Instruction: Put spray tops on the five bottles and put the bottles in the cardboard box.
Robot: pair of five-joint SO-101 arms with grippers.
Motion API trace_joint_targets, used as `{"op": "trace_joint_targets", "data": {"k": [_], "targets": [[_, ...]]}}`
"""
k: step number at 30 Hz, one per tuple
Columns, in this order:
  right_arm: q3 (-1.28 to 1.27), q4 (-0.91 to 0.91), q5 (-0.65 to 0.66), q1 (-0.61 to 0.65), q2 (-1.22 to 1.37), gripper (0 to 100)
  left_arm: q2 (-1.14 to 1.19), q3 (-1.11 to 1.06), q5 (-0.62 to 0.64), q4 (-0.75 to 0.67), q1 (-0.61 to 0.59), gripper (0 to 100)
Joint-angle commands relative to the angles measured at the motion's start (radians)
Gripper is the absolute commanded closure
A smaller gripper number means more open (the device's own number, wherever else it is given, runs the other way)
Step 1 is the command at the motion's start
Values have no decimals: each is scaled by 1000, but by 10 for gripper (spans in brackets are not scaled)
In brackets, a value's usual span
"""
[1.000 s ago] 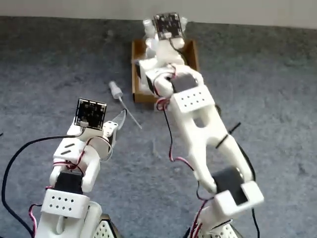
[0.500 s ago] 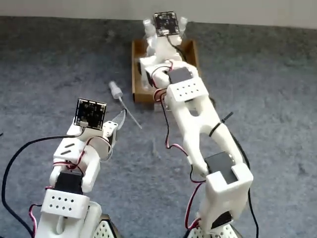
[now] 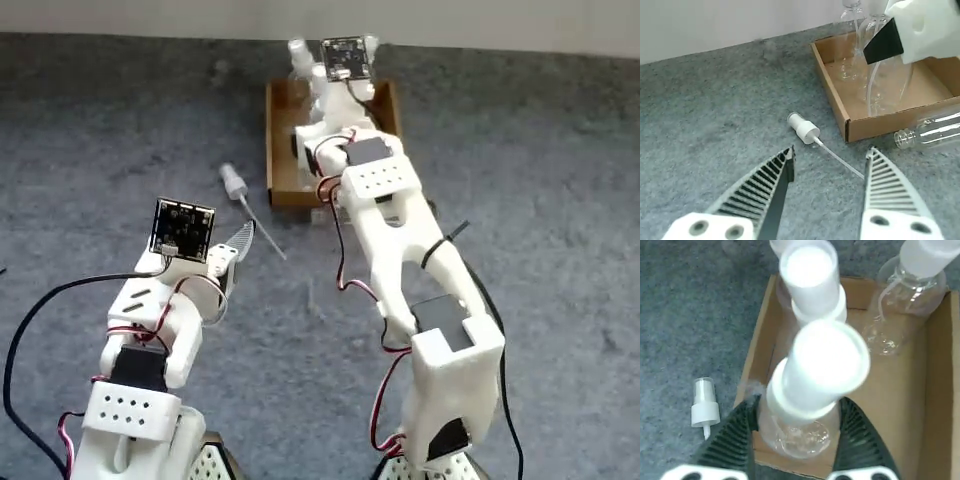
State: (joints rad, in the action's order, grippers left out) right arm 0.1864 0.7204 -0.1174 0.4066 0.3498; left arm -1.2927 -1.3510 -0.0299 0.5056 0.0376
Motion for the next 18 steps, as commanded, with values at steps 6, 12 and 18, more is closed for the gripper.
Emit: {"op": "trace_joint_targets", "data": {"k": [6, 12, 18], "targets": [[62, -18, 12, -10, 15, 995, -2, 5, 8, -28, -5, 829], [62, -18, 12, -10, 21, 995, -2, 5, 8, -28, -5, 829], [62, -18, 12, -10, 19, 992, -2, 5, 8, -28, -5, 829]]}}
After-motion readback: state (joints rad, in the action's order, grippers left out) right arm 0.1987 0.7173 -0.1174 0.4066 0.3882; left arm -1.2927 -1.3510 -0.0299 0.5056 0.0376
